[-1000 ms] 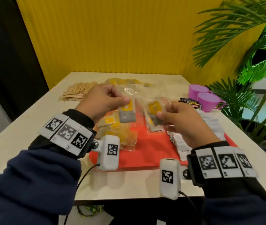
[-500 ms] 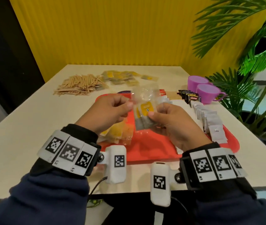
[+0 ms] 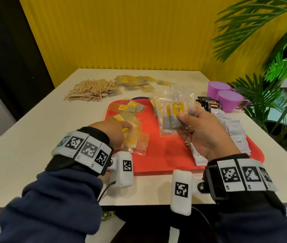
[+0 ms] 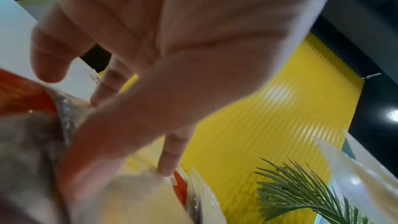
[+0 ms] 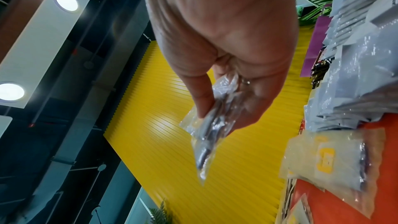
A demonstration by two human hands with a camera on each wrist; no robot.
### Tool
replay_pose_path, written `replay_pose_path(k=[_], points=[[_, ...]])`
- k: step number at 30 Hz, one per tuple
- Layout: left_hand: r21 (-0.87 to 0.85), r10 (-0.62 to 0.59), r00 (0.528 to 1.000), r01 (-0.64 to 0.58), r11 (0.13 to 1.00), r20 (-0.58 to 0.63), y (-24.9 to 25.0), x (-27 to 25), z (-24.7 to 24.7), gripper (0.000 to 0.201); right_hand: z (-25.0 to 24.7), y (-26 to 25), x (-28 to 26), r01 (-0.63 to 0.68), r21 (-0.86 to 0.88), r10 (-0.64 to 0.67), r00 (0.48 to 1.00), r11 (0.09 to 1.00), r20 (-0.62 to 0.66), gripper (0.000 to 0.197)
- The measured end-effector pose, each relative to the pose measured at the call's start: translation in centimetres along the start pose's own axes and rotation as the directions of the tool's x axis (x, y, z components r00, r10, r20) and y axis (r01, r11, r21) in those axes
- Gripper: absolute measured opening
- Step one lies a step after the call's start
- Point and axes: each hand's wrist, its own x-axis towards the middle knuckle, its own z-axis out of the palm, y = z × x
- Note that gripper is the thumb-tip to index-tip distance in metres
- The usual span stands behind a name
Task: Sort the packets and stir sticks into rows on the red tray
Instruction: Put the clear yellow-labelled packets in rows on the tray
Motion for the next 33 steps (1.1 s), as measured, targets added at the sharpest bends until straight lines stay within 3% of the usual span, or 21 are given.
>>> replay_pose_path(k=[5, 10, 16, 23, 29, 33], points=[[-0.014, -0.103, 0.995, 0.103, 0.995, -0.007, -0.2, 0.2, 0.0, 0.041, 0.2, -0.1, -0.1, 0.003, 0.012, -0.003, 1.0, 1.0, 0.017, 0.017], [-0.022, -0.14, 0.99, 0.14, 0.99, 0.001, -0.1, 0.3, 0.1, 0.062, 0.2, -0.2, -0.1, 0.001, 0.03, -0.001, 1.0, 1.0, 0.014, 0.025], [-0.103, -0.022, 1.0, 0.022, 0.994, 0.002, -0.3, 0.0, 0.0, 0.024, 0.2, -0.2, -0.2, 0.002, 0.037, -0.003, 1.0, 0.999, 0.017, 0.029], [-0.302, 0.089, 0.992, -0.112, 0.947, -0.087, -0.5, -1.0, -0.3, 0.018, 0.3, 0.2, -0.1, 0.0, 0.051, 0.0, 1.0, 0.999, -0.002, 0.026], [-0.461, 0.146, 0.921, -0.313, 0.83, -0.361, -0.7, -1.4, -0.8, 0.024, 0.4, 0.6, 0.0, -0.049, 0.011, 0.048, 0.996, 0.999, 0.075, 0.017], [-0.681, 0.121, 0.876, -0.443, 0.583, -0.467, 0.3, -1.8, -0.7, 0.022, 1.1, 0.7, -0.1, -0.092, 0.045, 0.084, 0.986, 0.995, 0.142, 0.019]])
